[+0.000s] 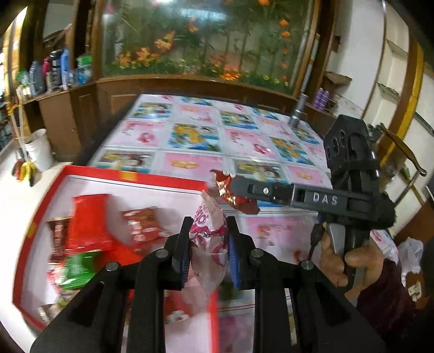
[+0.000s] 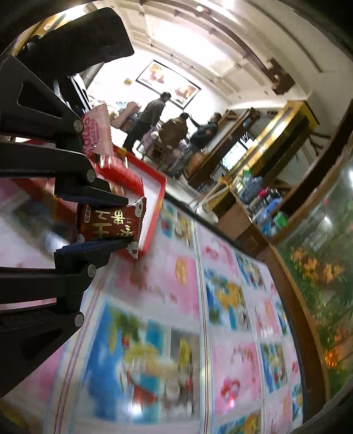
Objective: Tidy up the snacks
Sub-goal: 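Carry pink packet and red candy over the red box with both grippers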
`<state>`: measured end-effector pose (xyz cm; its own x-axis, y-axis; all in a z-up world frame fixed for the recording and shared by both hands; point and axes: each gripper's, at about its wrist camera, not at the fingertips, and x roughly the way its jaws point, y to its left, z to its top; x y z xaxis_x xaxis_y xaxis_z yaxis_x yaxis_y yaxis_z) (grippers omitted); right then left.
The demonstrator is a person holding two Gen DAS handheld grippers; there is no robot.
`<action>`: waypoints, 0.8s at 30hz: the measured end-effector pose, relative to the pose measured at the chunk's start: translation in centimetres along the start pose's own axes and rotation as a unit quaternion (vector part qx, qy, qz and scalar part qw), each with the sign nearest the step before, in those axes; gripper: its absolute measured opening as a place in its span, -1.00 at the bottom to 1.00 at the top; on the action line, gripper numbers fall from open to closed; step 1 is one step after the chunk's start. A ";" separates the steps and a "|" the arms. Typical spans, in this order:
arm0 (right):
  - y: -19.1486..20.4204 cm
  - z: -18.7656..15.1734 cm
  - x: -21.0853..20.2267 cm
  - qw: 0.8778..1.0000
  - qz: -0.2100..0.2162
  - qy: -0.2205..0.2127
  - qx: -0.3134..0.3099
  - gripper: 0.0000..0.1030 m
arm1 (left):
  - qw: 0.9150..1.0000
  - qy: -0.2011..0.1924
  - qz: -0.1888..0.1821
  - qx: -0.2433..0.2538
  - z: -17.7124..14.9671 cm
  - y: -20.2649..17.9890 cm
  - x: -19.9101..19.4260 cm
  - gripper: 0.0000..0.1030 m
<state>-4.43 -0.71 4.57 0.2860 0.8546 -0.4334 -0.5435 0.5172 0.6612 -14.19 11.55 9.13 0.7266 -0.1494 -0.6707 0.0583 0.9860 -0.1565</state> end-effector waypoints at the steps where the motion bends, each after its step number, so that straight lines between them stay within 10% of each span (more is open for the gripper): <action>1: 0.8 -0.2 0.9 1.000 0.005 0.004 -0.005 -0.55 | 1.000 -0.003 0.008 -0.002 -0.1 0.5 -0.3 -0.59; 24: 4.9 -2.1 7.3 0.997 -0.010 0.049 -0.060 -0.48 | 0.986 -0.018 0.161 -0.033 -2.1 7.0 -0.9 -0.58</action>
<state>-6.66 8.01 3.34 0.2230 0.8321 -0.5078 -0.6301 0.5205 0.5763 -15.89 18.48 7.16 0.7245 0.1739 -0.6670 -0.2226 0.9748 0.0124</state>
